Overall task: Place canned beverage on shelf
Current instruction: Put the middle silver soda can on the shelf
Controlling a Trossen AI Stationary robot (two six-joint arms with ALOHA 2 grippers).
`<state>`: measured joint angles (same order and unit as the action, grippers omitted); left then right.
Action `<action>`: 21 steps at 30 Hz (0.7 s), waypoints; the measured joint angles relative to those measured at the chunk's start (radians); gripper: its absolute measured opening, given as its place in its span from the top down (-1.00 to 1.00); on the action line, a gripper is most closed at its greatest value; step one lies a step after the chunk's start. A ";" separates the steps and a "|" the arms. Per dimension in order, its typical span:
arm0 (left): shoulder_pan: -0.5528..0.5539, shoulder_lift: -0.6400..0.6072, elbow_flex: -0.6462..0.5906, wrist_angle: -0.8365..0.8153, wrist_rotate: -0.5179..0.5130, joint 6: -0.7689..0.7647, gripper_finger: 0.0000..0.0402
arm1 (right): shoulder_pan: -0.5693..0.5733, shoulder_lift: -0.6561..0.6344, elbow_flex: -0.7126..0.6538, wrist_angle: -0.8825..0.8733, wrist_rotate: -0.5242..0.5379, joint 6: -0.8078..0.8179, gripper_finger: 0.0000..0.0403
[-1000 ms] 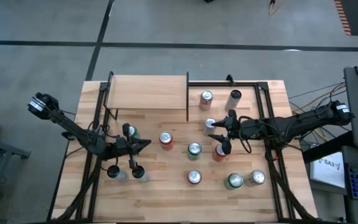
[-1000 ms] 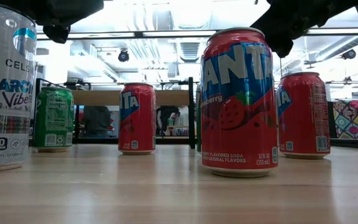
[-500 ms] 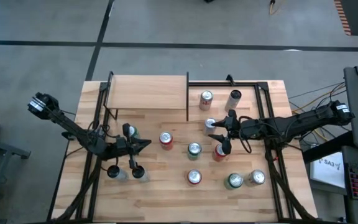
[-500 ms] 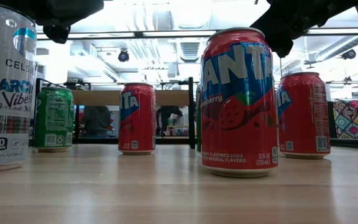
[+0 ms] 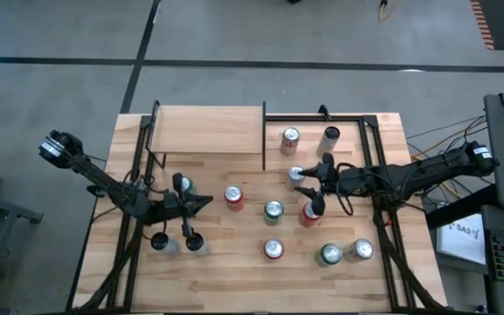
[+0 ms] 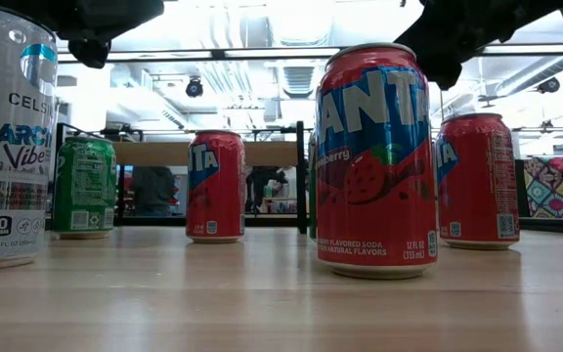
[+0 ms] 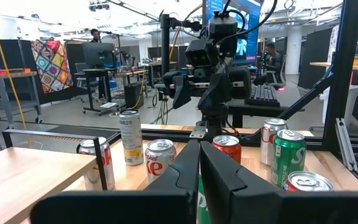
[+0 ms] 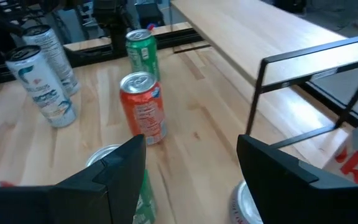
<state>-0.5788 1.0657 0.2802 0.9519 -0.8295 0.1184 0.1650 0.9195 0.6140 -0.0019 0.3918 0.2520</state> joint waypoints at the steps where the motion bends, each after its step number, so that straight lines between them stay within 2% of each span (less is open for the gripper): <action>1: 0.004 0.000 0.000 0.003 0.000 0.000 1.00 | 0.000 0.000 0.000 0.000 0.002 0.000 -0.19; 7: 0.048 0.000 0.019 0.008 0.000 0.019 1.00 | 0.000 0.000 0.000 0.011 0.003 -0.028 -0.19; 14: 0.115 0.000 0.063 0.005 0.000 0.149 1.00 | -0.016 0.013 0.022 -0.005 0.000 -0.179 -0.19; 21: 0.168 0.000 0.084 -0.016 0.000 0.202 1.00 | -0.058 0.081 0.126 -0.200 0.004 -0.142 -0.19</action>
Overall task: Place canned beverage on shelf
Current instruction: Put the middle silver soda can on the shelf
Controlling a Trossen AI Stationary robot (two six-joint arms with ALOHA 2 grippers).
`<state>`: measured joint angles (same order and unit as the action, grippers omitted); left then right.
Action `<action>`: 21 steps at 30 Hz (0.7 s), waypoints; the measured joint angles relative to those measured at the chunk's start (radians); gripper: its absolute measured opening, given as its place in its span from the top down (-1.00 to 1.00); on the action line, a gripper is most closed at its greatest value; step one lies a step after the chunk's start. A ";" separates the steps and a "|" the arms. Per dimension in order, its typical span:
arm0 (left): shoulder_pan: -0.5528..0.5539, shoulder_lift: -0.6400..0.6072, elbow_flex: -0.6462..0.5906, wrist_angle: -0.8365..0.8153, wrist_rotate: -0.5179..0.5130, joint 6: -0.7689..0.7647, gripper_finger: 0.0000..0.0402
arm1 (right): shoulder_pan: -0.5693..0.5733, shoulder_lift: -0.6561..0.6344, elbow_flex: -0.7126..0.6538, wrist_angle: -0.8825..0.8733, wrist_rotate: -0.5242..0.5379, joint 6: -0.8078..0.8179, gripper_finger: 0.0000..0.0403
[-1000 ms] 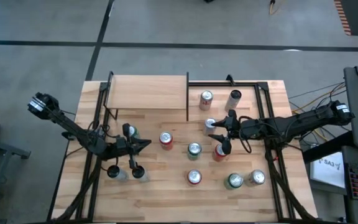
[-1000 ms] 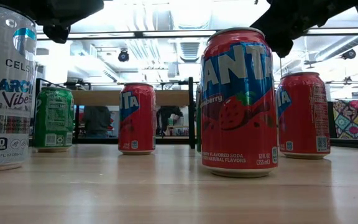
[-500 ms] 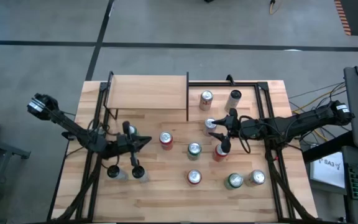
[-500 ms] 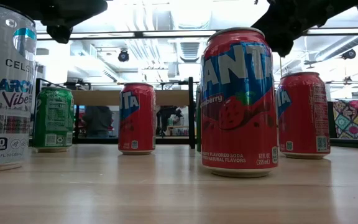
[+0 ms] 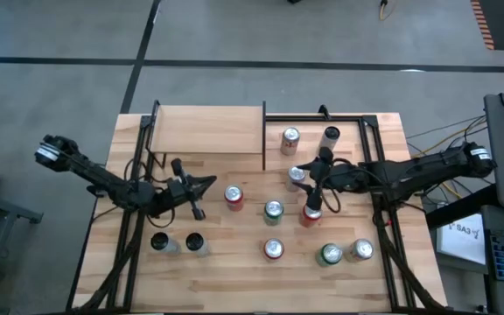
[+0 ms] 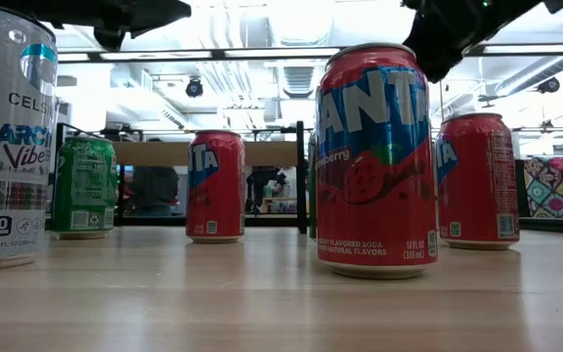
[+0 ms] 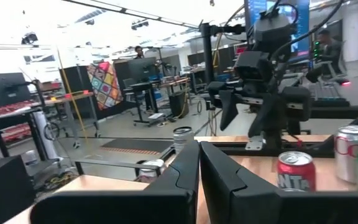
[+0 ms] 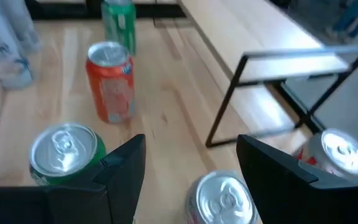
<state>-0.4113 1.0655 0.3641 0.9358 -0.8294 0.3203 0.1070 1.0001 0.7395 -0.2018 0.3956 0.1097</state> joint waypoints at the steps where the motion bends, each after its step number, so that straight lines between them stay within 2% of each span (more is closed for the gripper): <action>1: 0.002 0.000 0.002 0.000 0.000 0.006 1.00 | -0.003 0.011 0.020 -0.025 -0.002 0.005 -0.19; 12: 0.003 0.000 0.018 -0.019 0.001 0.042 1.00 | -0.003 0.100 0.218 -0.318 -0.002 0.115 -0.19; 17: 0.003 0.000 0.017 -0.019 0.001 0.042 1.00 | -0.003 0.159 0.292 -0.393 -0.004 0.052 -0.17; 21: 0.003 0.000 0.019 -0.019 0.001 0.040 1.00 | -0.003 0.200 0.352 -0.462 -0.012 0.023 -0.05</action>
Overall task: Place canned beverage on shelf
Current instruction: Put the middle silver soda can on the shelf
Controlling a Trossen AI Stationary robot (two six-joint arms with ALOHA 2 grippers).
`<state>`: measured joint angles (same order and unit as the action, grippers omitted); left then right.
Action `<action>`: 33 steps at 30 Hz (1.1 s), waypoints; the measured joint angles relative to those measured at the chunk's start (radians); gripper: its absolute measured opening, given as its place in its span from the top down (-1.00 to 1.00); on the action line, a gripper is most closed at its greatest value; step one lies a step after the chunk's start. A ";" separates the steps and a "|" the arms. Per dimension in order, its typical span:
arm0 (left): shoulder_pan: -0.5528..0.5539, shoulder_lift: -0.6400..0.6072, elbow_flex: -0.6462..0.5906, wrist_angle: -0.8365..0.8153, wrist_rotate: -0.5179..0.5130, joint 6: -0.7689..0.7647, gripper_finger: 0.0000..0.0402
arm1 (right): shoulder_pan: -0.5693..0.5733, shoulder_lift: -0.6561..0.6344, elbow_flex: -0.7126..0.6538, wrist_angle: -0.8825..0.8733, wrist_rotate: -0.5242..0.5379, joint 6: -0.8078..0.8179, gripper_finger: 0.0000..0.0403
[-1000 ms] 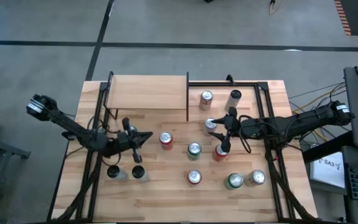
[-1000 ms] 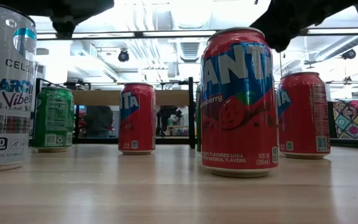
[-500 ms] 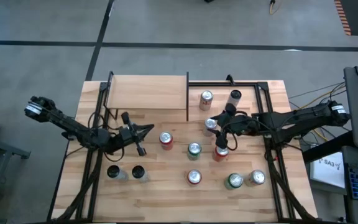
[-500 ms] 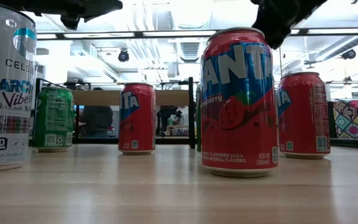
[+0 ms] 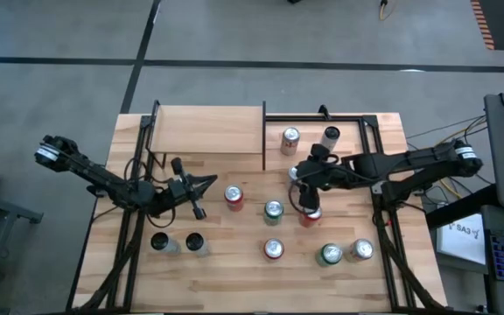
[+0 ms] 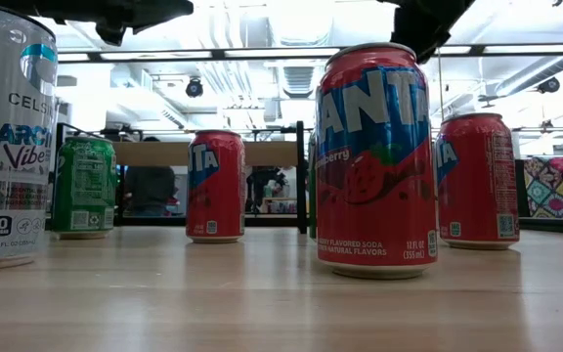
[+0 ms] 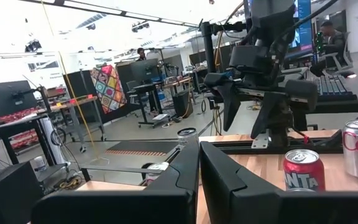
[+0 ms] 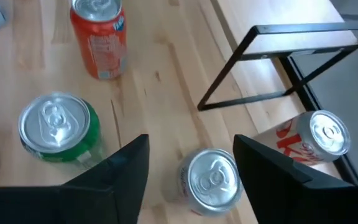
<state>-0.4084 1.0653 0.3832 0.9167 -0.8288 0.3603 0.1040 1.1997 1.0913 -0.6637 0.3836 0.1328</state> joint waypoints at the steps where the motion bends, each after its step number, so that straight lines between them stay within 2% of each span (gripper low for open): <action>1: 0.000 0.000 0.000 0.001 0.000 -0.003 1.00 | 0.000 0.006 0.013 -0.016 0.001 -0.007 0.00; 11: -0.001 0.000 0.001 -0.002 0.000 -0.117 1.00 | 0.000 0.018 0.069 -0.064 0.002 -0.068 0.60; 15: -0.003 0.003 0.001 -0.007 0.001 -0.145 1.00 | 0.000 0.019 0.069 -0.067 0.002 -0.036 0.66; 19: -0.003 0.003 0.001 -0.007 0.001 -0.163 1.00 | 0.000 0.019 0.068 -0.079 0.002 0.005 0.47; 23: -0.003 0.005 0.001 -0.006 0.001 -0.169 1.00 | 0.000 0.019 0.068 -0.082 0.002 0.072 0.12; 28: -0.003 0.007 0.001 -0.006 0.001 -0.176 1.00 | 0.000 0.019 0.067 -0.091 0.001 0.072 -0.30; 33: -0.003 0.007 0.001 -0.006 0.001 -0.176 1.00 | 0.000 0.020 0.067 -0.104 0.000 0.040 -0.55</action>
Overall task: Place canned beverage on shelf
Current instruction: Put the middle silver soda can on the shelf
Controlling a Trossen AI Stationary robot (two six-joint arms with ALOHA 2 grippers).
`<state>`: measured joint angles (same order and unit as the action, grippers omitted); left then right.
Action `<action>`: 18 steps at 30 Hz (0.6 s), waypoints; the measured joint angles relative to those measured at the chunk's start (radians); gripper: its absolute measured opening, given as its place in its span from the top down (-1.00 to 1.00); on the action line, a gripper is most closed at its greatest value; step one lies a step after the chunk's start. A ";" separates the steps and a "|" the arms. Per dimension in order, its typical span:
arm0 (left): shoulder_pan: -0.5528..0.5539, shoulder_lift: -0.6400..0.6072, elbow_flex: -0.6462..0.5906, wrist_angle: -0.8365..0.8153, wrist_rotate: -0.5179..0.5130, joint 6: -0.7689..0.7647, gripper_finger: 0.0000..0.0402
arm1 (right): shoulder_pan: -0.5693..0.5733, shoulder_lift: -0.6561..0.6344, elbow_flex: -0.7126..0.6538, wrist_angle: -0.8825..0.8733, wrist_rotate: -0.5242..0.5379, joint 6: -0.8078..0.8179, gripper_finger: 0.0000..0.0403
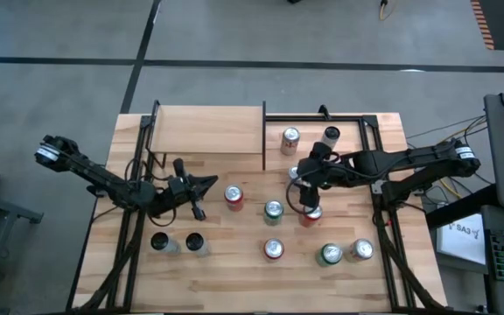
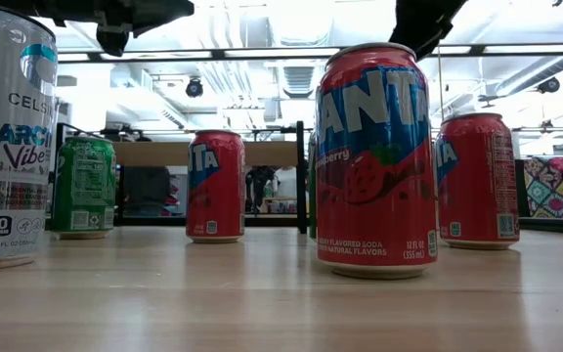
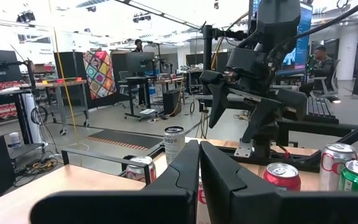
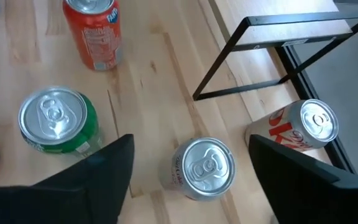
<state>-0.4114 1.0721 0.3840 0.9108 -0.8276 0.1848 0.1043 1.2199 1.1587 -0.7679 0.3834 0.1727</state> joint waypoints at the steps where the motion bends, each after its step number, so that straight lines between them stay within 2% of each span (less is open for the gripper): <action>1: 0.000 0.000 0.000 0.000 0.000 0.000 1.00 | 0.000 0.003 0.000 -0.005 0.001 0.000 -0.58; 10: 0.000 0.000 0.000 0.000 0.000 0.000 1.00 | 0.000 0.038 -0.001 -0.027 0.002 0.007 -0.61; 18: 0.000 0.000 0.000 -0.001 0.000 0.000 1.00 | 0.000 0.057 -0.001 -0.058 0.001 -0.063 -0.61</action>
<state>-0.4114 1.0725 0.3840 0.9096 -0.8276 0.1848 0.1039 1.2766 1.1576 -0.8263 0.3840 0.1097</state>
